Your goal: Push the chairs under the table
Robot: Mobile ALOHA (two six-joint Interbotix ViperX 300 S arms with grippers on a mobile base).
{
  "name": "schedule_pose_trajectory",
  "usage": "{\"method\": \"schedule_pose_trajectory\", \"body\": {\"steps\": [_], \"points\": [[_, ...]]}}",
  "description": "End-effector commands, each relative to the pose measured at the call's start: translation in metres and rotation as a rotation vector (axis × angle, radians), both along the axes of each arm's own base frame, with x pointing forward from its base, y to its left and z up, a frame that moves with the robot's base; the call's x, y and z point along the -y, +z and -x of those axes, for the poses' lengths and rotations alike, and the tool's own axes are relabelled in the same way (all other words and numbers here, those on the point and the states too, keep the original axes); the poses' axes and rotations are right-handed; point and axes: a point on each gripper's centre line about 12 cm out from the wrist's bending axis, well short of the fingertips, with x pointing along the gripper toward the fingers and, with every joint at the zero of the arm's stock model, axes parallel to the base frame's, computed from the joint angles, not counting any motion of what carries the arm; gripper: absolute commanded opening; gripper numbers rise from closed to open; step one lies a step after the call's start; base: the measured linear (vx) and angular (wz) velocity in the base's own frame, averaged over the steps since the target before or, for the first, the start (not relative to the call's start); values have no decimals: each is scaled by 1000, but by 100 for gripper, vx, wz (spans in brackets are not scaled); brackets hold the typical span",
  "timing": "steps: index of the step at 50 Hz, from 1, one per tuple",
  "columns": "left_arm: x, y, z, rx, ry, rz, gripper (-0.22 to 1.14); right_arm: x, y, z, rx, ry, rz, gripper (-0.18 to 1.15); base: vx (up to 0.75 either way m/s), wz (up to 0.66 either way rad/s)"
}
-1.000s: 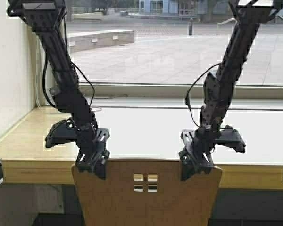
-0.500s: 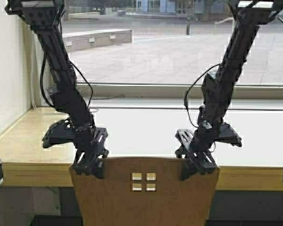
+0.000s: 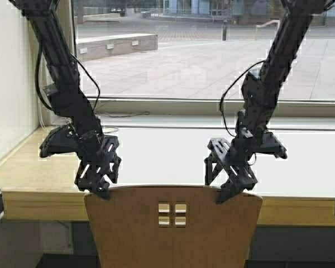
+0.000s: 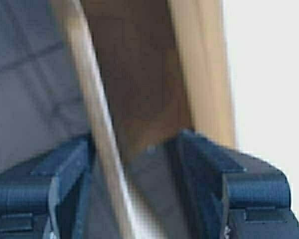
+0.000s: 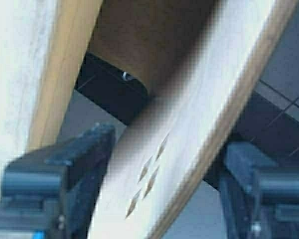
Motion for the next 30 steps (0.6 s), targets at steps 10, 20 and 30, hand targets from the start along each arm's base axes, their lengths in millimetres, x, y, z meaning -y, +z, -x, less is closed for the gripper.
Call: {"method": "schedule_pose_trajectory", "body": {"steps": [10, 20, 30], "points": [[0, 115, 11, 164, -34, 43, 84, 5, 106, 5, 144, 1, -40, 89, -1, 0], [-28, 133, 67, 177, -150, -84, 83, 13, 136, 43, 204, 143, 72, 89, -4, 1], [-61, 151, 131, 232, -209, -198, 83, 13, 160, 78, 334, 327, 238, 89, -8, 1]]}}
